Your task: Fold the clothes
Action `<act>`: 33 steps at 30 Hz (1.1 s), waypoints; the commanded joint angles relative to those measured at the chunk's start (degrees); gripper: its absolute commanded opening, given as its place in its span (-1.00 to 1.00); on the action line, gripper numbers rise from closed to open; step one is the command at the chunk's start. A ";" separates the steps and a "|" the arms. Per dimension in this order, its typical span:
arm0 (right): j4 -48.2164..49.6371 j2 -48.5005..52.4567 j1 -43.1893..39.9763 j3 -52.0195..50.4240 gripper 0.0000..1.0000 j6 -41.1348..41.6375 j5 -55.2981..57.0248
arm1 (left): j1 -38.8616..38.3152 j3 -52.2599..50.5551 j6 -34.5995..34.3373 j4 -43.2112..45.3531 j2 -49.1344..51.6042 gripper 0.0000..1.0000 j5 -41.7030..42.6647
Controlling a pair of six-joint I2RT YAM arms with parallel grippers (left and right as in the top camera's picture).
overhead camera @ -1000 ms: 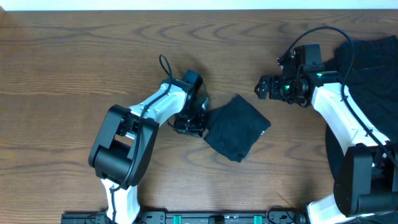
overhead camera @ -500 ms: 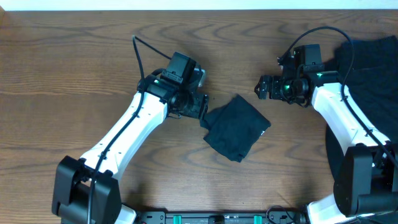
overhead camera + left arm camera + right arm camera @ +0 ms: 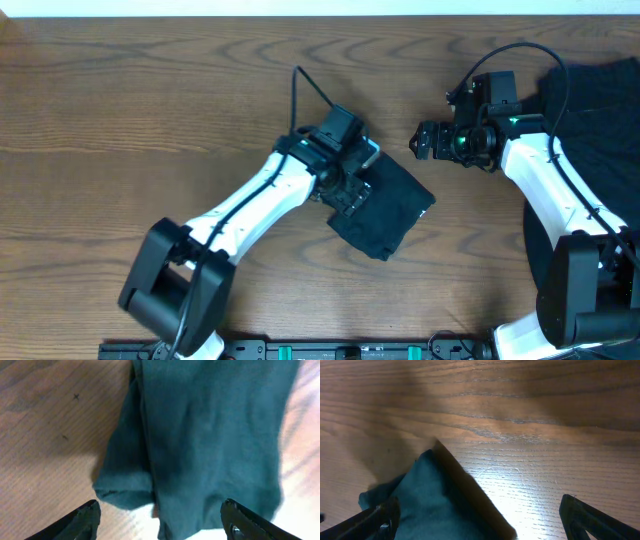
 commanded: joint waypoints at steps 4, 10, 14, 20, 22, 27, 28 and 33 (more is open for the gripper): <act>-0.02 -1.01 -0.50 0.17 0.99 -0.44 0.17 | -0.44 0.35 4.55 2.60 5.62 0.66 -4.35; -0.02 -1.01 -0.50 0.17 0.99 -0.44 0.17 | -0.44 0.35 4.70 6.21 7.96 0.67 -4.37; -0.02 -1.01 -0.50 0.17 0.98 -0.44 0.17 | -0.44 -0.13 4.70 7.82 8.41 0.68 -4.37; -0.02 -1.01 -0.50 0.17 0.99 -0.44 0.17 | -0.44 -1.88 4.66 8.59 8.44 0.67 -4.15; -0.02 -1.01 -0.50 0.17 0.99 -0.44 0.17 | -0.44 -2.51 4.52 8.59 8.44 0.67 -4.09; -0.02 -1.01 -0.50 0.17 0.98 -0.44 0.17 | -0.44 -4.50 4.46 8.74 8.46 0.68 -3.91; -0.02 -1.01 -0.50 0.17 0.98 -0.44 0.17 | -0.44 -4.74 4.46 8.72 8.46 0.68 -3.91; -0.02 -1.01 -0.50 0.17 0.99 -0.44 0.17 | -0.44 -4.87 4.48 8.63 8.46 0.64 -2.73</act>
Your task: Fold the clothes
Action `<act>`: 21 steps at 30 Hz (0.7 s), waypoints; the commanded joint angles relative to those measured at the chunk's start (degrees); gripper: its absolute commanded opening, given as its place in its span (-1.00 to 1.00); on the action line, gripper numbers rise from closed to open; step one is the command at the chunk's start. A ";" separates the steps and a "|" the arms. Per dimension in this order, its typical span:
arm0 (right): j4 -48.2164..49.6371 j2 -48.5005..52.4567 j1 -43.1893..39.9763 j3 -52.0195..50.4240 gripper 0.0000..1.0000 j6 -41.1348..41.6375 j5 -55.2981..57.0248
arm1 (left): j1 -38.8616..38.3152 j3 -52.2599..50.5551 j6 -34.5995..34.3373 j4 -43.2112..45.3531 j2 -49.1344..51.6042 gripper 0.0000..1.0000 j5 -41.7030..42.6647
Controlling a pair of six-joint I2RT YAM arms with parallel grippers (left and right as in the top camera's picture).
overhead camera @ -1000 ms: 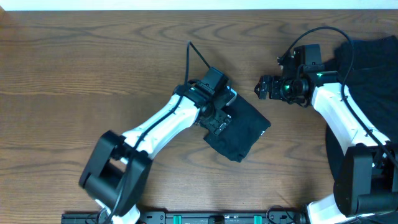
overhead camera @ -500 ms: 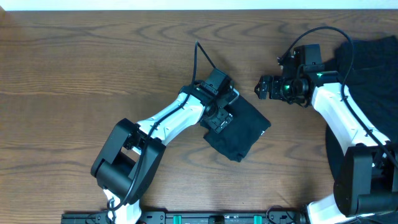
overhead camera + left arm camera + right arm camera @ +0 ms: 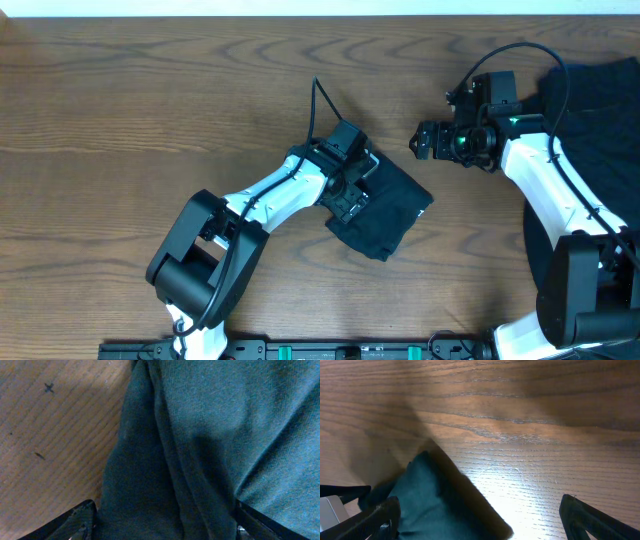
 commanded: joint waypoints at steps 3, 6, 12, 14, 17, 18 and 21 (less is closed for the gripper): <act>-0.02 -1.01 -0.50 0.17 0.99 -0.44 0.17 | -0.17 -1.01 0.59 -0.24 1.09 0.50 2.38; -0.02 -1.01 -0.50 0.17 0.98 -0.44 0.17 | -0.17 -1.01 0.57 -0.28 1.60 0.06 2.78; -0.02 -1.01 -0.50 0.17 0.99 -0.44 0.17 | -0.17 -1.01 0.55 -0.87 2.10 -0.54 2.78; -0.02 -1.01 -0.50 0.17 0.99 -0.44 0.17 | -0.17 -1.01 0.55 -0.90 2.10 -0.88 2.78; -0.02 -1.01 -0.50 0.17 0.98 -0.44 0.17 | -0.17 -0.66 -0.61 -0.90 1.68 -0.88 2.69; -0.04 -1.01 -0.50 0.17 0.99 -0.44 0.17 | -0.17 -0.39 -1.07 -0.92 1.36 -0.88 2.67; -0.02 -1.01 -0.50 0.17 0.98 -0.44 0.17 | -0.13 0.59 -2.27 -0.90 -0.87 -0.88 1.07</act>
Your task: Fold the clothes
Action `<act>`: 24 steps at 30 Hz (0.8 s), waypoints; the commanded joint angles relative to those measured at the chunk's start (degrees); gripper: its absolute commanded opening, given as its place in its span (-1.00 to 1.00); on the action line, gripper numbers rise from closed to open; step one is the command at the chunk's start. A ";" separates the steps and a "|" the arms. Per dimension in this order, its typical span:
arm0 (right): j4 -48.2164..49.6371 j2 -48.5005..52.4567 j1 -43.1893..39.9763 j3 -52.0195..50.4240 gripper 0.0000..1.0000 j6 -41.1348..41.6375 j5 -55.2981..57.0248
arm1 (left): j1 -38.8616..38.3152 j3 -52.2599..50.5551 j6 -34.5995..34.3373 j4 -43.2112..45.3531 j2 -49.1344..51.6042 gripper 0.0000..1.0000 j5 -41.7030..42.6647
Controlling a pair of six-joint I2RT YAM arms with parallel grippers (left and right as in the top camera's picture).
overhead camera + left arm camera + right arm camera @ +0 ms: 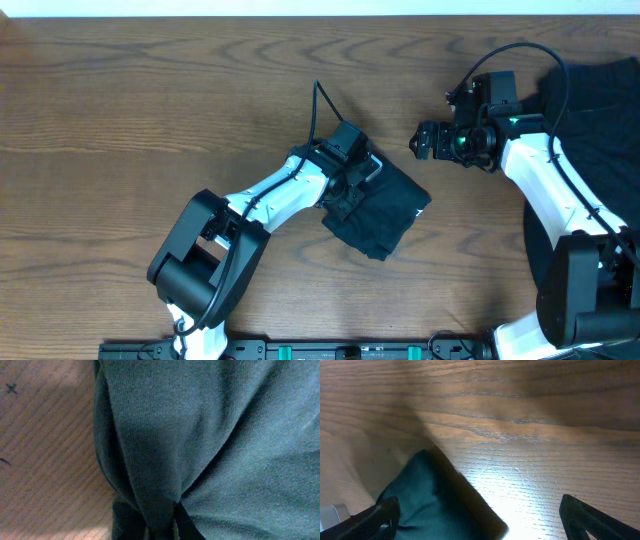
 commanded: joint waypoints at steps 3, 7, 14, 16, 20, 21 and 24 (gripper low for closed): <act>-0.04 -1.01 -0.50 0.17 0.99 -0.44 0.17 | 0.15 0.96 -1.53 -0.50 -4.50 -0.88 -7.63; -0.07 -1.01 -0.50 0.17 0.98 -0.44 0.17 | 0.15 0.96 -1.53 -1.49 -10.23 -0.88 -15.15; -0.07 -1.01 -0.50 0.17 0.99 -0.44 0.17 | 0.96 0.96 -1.07 -5.16 -20.61 -0.88 -22.18; -0.07 -1.01 -0.50 0.17 0.98 -0.44 0.17 | 2.03 0.96 -0.98 -5.51 -22.56 -0.88 -23.96; -0.07 -1.01 -0.50 0.17 0.99 -0.44 0.17 | 5.33 0.96 2.12 -5.92 -24.30 -0.88 -25.40; -0.04 -1.01 -0.50 0.17 0.98 -0.44 0.17 | 6.34 0.96 3.13 -5.90 -24.30 -0.88 -25.40; -0.04 -1.01 -0.50 0.17 0.98 -0.44 0.17 | 9.86 0.96 7.04 -5.86 -24.15 -0.88 -25.42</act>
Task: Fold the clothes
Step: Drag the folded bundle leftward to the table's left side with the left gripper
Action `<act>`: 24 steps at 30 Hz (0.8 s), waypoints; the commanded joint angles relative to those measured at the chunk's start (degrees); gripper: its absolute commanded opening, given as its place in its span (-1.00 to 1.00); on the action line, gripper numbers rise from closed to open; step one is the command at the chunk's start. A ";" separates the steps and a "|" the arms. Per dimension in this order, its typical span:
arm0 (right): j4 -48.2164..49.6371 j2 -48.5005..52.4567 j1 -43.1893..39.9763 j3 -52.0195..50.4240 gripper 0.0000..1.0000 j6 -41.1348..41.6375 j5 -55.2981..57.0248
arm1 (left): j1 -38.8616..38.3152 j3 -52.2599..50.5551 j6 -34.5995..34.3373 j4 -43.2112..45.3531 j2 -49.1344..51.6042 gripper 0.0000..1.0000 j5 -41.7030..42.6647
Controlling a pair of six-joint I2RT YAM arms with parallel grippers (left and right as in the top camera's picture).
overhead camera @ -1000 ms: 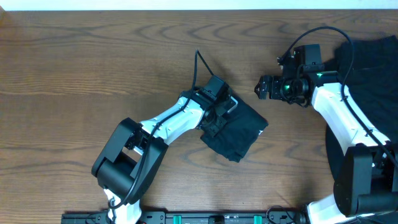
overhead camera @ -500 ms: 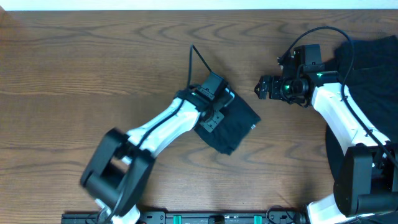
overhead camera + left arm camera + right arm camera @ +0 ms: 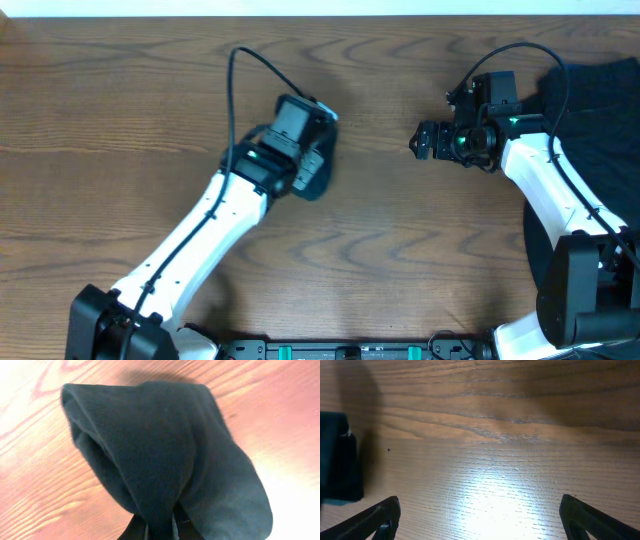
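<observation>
A dark teal garment [image 3: 314, 172] hangs in a bunch from my left gripper [image 3: 300, 165], left of the table's middle. In the left wrist view the cloth [image 3: 165, 450] drapes down over the wood, pinched between the shut jaws at the bottom edge [image 3: 160, 532]. My right gripper [image 3: 418, 140] stays at the right, open over bare wood. Its fingers [image 3: 380, 515] stand wide apart with nothing between them. The held garment [image 3: 337, 455] shows at the left edge of the right wrist view.
A pile of dark clothes [image 3: 600, 120] lies at the table's right edge, behind the right arm. The wooden table [image 3: 120, 120] stretches to the left. A black cable [image 3: 240, 70] loops above the left arm.
My left gripper, shut on the garment at the table's middle, has moved left and away from the table with it. The cloth now hangs bunched. The right arm has not moved.
My left gripper stood open above the edge of the folded garment at the table's middle. Then its fingers were down on either side of a ridge of cloth, then shut on it. Now the garment is lifted and further left. The right gripper stayed open throughout.
</observation>
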 commanded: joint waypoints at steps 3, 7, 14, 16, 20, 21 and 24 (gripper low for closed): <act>-0.07 -1.01 -0.50 0.17 0.99 -0.44 0.17 | 6.58 0.96 5.99 1.51 -0.61 -0.87 -4.11; -0.07 -1.01 -0.50 0.17 0.99 -0.44 0.17 | 12.35 0.96 7.28 3.65 -0.50 -0.88 -4.55; -0.04 -1.01 -0.50 0.17 0.99 -0.44 0.17 | 19.87 0.85 7.28 6.40 3.19 -0.88 -3.19; -0.07 -1.01 -0.50 0.17 0.98 -0.44 0.17 | 21.42 0.85 7.30 7.69 5.11 -0.88 -3.23; -0.04 -1.01 -0.50 0.17 0.99 -0.44 0.17 | 24.87 0.85 7.30 11.52 9.81 -0.88 -3.23; -0.07 -1.01 -0.50 0.17 0.98 -0.44 0.17 | 25.55 0.85 7.30 12.07 10.67 -0.88 -3.23; -0.07 -1.01 -0.50 0.17 0.99 -0.44 0.17 | 28.15 0.85 7.28 13.35 13.62 -0.88 -3.23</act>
